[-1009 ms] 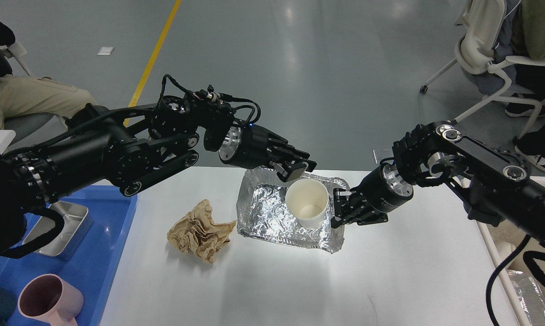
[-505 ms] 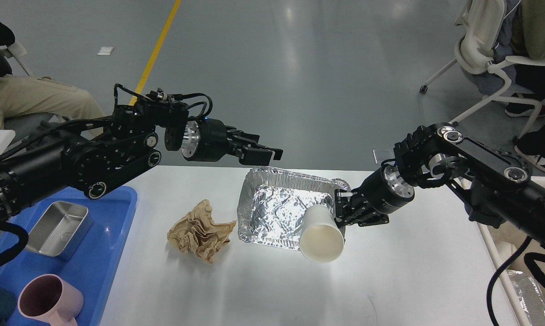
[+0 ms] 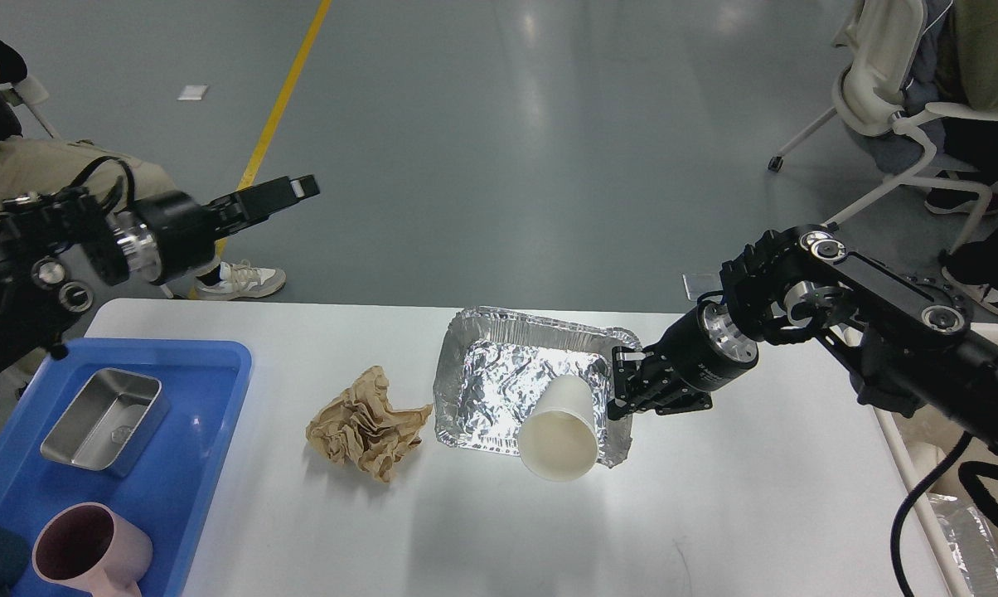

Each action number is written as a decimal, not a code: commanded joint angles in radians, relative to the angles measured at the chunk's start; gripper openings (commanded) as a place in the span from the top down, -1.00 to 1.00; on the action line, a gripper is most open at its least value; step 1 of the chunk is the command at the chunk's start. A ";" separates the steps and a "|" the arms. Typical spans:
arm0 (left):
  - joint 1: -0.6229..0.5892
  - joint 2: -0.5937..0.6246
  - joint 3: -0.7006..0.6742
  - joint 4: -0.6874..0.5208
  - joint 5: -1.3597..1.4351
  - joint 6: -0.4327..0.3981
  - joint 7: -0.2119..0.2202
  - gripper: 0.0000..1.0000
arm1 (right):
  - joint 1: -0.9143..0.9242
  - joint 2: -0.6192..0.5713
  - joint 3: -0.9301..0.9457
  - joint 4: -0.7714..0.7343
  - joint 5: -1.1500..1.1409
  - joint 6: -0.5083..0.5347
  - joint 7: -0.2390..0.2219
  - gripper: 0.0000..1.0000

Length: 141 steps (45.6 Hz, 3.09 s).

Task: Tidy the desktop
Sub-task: 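Withdraw the left gripper from the foil tray, then grasp the crumpled brown paper with the left gripper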

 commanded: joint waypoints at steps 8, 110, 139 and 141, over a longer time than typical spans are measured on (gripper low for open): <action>0.284 0.379 -0.068 -0.279 -0.109 0.028 0.078 -0.90 | 0.000 -0.001 0.000 0.002 0.000 0.000 0.000 1.00; 0.137 -0.424 0.223 0.312 1.130 0.117 -0.115 -0.22 | -0.012 -0.005 0.025 0.009 0.002 0.000 0.000 1.00; 0.171 -0.162 0.245 0.342 0.713 0.261 -0.239 1.00 | -0.023 -0.005 0.023 0.009 0.002 0.000 0.000 1.00; 0.172 -0.121 0.242 0.322 0.662 0.268 -0.247 1.00 | -0.023 -0.004 0.025 0.008 0.000 0.000 0.000 1.00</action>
